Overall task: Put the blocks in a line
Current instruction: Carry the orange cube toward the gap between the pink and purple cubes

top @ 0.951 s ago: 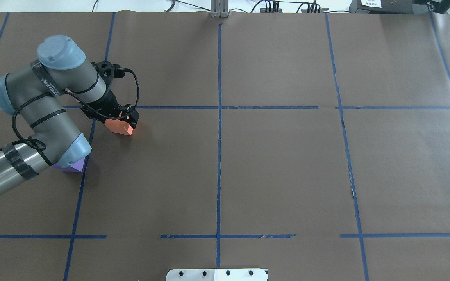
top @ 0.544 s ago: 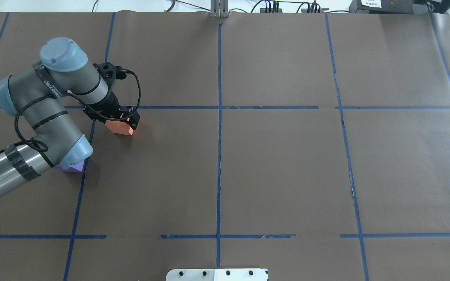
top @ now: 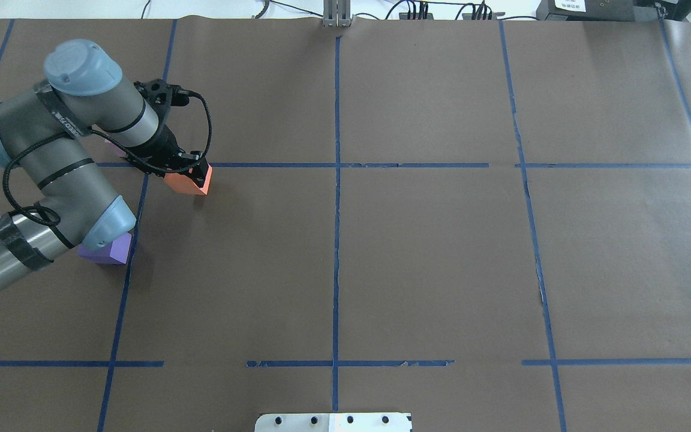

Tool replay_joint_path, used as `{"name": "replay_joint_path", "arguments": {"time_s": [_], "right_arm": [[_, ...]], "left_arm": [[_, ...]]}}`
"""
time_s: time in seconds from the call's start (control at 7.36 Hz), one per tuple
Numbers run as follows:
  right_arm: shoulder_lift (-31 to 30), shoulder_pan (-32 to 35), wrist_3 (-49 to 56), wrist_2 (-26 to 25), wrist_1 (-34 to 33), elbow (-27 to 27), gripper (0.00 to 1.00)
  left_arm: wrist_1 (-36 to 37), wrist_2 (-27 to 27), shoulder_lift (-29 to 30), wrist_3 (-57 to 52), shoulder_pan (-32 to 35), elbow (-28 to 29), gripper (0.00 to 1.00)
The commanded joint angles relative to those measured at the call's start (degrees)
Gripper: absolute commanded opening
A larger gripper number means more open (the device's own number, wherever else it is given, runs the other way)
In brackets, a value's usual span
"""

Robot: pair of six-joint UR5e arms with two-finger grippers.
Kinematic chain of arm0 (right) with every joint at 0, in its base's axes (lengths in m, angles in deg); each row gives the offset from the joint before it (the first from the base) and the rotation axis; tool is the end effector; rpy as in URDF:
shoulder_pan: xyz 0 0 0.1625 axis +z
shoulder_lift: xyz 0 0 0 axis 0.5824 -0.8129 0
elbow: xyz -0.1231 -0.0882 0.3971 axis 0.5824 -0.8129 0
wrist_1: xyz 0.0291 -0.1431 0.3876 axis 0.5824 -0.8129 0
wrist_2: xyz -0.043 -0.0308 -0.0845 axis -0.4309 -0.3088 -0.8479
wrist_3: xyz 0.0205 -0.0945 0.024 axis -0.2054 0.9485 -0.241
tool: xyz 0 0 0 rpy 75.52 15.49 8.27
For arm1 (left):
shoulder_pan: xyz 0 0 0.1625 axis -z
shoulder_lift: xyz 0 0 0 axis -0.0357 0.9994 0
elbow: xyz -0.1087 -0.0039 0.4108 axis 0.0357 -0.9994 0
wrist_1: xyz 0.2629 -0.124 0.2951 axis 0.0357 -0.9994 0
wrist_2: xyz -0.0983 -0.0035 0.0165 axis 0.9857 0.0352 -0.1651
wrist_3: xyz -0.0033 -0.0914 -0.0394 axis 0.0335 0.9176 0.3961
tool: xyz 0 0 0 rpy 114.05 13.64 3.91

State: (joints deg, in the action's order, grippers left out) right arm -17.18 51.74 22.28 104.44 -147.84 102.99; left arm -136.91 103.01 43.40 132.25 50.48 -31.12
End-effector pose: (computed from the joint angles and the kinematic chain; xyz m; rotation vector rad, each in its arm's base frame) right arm 0.0436 -0.5150 0.6370 -0.0262 -0.7273 -0.1709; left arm 0.3987 -0.5609 0.3605 0.0676 0.9182 0.1443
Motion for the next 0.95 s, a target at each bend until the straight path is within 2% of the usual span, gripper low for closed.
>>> {"name": "replay_joint_path", "arguments": {"time_s": [0.0,0.41,0.54,0.82], "right_arm": [[0.00,0.00,0.00,0.00,0.00,0.00,1.00],[0.00,0.00,0.00,0.00,0.00,0.00,1.00],[0.00,0.00,0.00,0.00,0.00,0.00,1.00],[0.00,0.00,0.00,0.00,0.00,0.00,1.00]], "left_arm": [[5.25,0.14,-1.76,-0.63,5.86,-6.78,0.37],[5.98,0.58,-10.70,-4.47,7.28,-13.03,0.38],[5.98,0.66,-12.74,-5.54,7.20,-13.31,0.38],[5.89,0.84,-13.19,-6.07,7.20,-12.09,0.38]]}}
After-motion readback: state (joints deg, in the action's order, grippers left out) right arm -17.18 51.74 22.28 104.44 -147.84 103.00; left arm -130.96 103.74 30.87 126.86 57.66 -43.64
